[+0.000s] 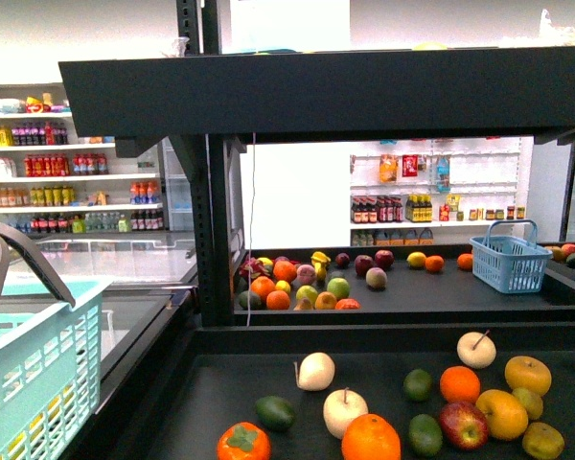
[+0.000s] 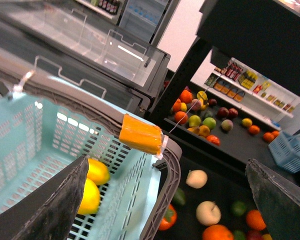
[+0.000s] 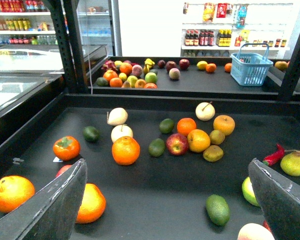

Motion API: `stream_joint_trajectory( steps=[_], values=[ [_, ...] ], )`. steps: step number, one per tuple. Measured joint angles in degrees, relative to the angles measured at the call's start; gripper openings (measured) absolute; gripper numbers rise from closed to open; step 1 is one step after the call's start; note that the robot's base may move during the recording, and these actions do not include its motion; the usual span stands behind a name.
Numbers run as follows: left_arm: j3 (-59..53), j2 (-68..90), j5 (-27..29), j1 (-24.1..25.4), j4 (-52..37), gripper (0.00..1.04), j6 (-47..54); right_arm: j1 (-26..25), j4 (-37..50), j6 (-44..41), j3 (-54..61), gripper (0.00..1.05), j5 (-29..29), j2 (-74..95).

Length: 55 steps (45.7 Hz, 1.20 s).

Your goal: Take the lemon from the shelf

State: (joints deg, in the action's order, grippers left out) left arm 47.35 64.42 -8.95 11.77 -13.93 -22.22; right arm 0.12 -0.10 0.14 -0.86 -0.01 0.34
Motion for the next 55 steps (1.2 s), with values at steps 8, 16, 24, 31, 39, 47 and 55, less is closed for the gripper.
stream_joint_trajectory(
  steps=[8, 16, 24, 31, 39, 47, 55],
  values=[
    [-4.74, -12.39, 2.23, -3.78, 4.85, 0.97, 12.61, 0.0, 0.0, 0.0, 0.0, 0.97, 0.0, 0.0],
    [-17.11, -30.86, 8.09, -11.37, 12.15, 0.67, 19.93, 0.0, 0.0, 0.0, 0.0, 0.97, -0.02, 0.0],
    [-28.74, -45.88, 8.96, -11.63, 13.9, 0.33, 21.18, 0.0, 0.0, 0.0, 0.0, 0.97, -0.07, -0.02],
    [-33.7, -48.85, 8.92, -11.63, 12.41, 0.04, 21.4, 0.0, 0.0, 0.02, 0.0, 0.97, -0.02, -0.02],
    [-37.09, -55.84, 8.96, -11.65, 15.96, 0.02, 21.57, 0.0, 0.0, 0.0, 0.0, 0.97, -0.02, -0.02],
    [-39.82, -58.01, 8.94, -11.65, 15.54, 0.02, 21.57, 0.0, 0.0, 0.0, 0.0, 0.97, -0.02, -0.04],
    [-41.62, -59.56, 8.96, -11.65, 14.99, 0.02, 21.57, 0.0, 0.0, 0.02, 0.0, 0.97, -0.04, -0.04]
  ],
)
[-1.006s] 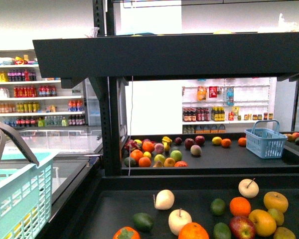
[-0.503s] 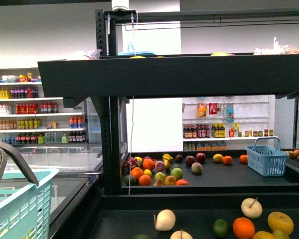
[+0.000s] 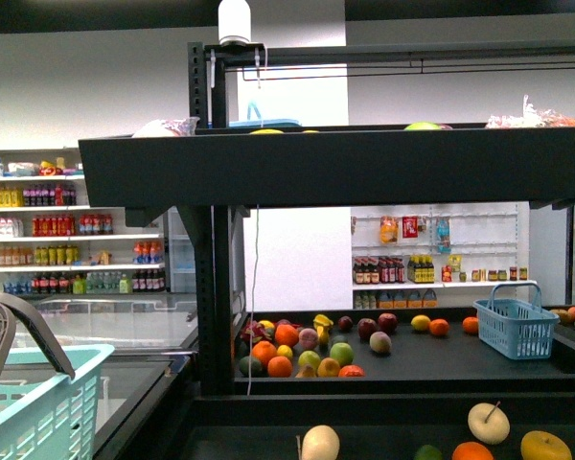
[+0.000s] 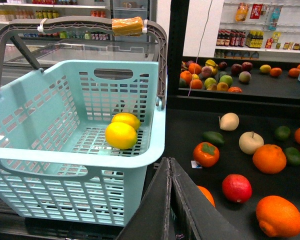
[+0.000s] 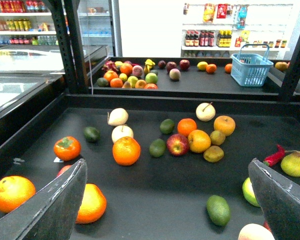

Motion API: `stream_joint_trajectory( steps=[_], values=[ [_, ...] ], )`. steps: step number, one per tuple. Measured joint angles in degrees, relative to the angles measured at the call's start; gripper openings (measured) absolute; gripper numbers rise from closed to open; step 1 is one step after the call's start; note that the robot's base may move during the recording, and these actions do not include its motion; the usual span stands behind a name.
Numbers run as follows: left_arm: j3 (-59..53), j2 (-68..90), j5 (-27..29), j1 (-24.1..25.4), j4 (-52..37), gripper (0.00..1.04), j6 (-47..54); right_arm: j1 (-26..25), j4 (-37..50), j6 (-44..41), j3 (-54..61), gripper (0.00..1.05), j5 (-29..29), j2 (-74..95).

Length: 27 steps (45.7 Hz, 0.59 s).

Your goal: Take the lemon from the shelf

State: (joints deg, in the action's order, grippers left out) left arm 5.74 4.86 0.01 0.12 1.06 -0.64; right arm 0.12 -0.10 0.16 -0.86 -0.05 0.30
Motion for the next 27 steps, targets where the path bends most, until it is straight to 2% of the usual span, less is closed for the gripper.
stream_joint_trajectory(
  steps=[27],
  values=[
    [-5.03, -4.55, 0.0, 0.0, -0.74, 0.02, 0.02, 0.0, 0.0, -0.02, 0.0, 0.97, 0.02, 0.0]
  ],
)
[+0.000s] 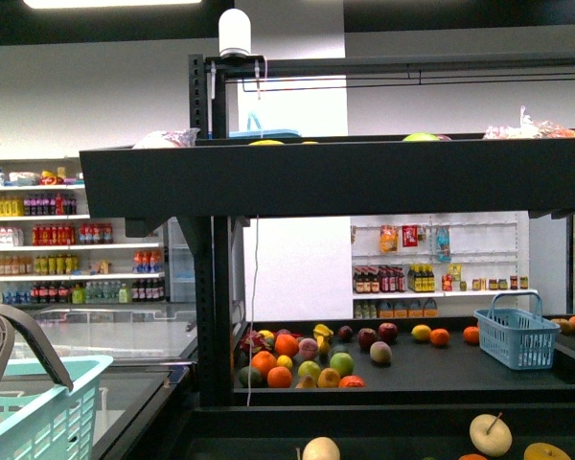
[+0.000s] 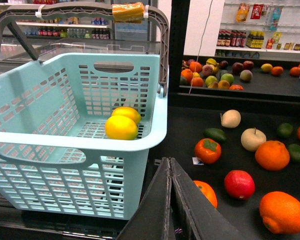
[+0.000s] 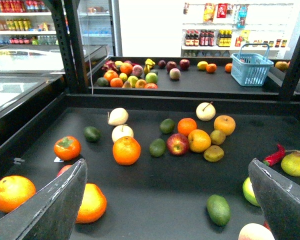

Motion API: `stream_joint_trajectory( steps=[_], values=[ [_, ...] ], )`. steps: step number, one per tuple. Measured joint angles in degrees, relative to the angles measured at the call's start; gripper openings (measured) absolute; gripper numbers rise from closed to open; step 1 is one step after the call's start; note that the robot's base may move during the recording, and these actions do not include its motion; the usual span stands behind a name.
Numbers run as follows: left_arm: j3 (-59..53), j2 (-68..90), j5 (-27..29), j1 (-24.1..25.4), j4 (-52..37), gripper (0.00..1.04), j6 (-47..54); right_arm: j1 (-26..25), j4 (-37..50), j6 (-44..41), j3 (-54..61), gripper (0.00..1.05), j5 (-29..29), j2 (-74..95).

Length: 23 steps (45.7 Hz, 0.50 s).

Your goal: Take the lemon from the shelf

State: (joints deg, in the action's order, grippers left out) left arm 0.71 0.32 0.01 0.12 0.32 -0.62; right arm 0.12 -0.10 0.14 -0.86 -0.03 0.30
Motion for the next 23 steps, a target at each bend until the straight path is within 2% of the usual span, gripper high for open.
stream_joint_trajectory(
  steps=[5, 9, 12, 18, 23],
  values=[
    [0.0, 0.0, 0.0, 0.0, 0.0, 0.03, -0.04, 0.0, 0.0, 0.0, 0.0, 0.97, 0.0, 0.0],
    [0.0, -0.02, -0.02, 0.0, 0.0, 0.18, 0.0, 0.0, 0.0, 0.0, 0.0, 0.97, 0.0, 0.0],
    [0.0, 0.0, 0.0, 0.0, 0.0, 0.34, 0.0, 0.0, 0.0, 0.0, 0.0, 0.97, 0.0, 0.0],
    [0.0, -0.02, -0.02, 0.0, 0.0, 0.54, 0.0, 0.0, 0.0, 0.0, 0.0, 0.97, 0.0, 0.0],
    [0.0, 0.0, -0.02, 0.0, 0.0, 0.79, 0.0, 0.0, 0.0, 0.0, 0.0, 0.97, 0.0, 0.0]
  ],
)
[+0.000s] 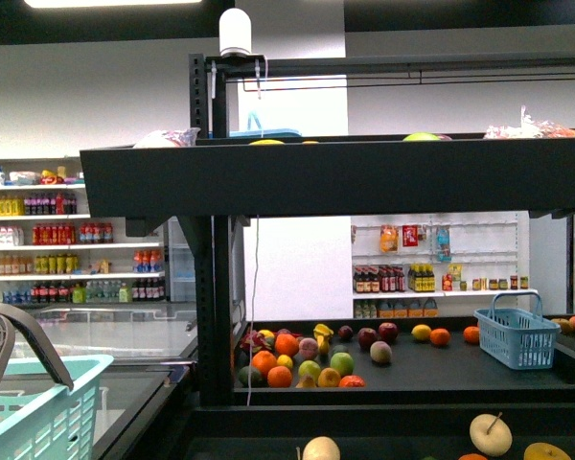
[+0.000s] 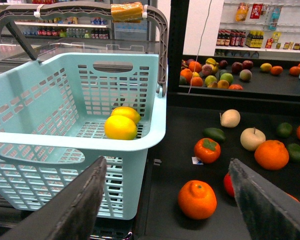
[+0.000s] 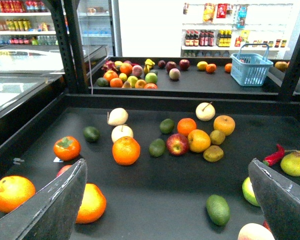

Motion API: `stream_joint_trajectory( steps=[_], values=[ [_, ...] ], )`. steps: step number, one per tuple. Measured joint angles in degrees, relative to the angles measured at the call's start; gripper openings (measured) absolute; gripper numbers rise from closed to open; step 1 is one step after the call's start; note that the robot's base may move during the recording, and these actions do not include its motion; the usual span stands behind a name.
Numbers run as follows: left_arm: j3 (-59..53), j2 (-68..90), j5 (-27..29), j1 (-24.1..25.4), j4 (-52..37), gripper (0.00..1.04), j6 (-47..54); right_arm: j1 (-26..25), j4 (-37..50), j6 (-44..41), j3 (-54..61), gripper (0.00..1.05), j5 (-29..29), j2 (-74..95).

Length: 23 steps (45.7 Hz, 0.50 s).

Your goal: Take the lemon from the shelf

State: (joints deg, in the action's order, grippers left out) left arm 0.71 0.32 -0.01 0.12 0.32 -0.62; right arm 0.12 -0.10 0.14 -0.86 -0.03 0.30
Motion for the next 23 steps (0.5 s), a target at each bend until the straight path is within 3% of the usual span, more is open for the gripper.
stream_joint_trajectory(
  steps=[6, 23],
  values=[
    [0.0, 0.0, 0.02, 0.0, 0.0, 0.98, 0.02, 0.0, 0.0, 0.0, 0.0, 0.97, 0.0, 0.0],
    [0.0, 0.0, 0.0, 0.0, 0.0, 0.97, 0.09, 0.0, 0.0, 0.0, 0.0, 0.97, 0.0, 0.0]
  ],
)
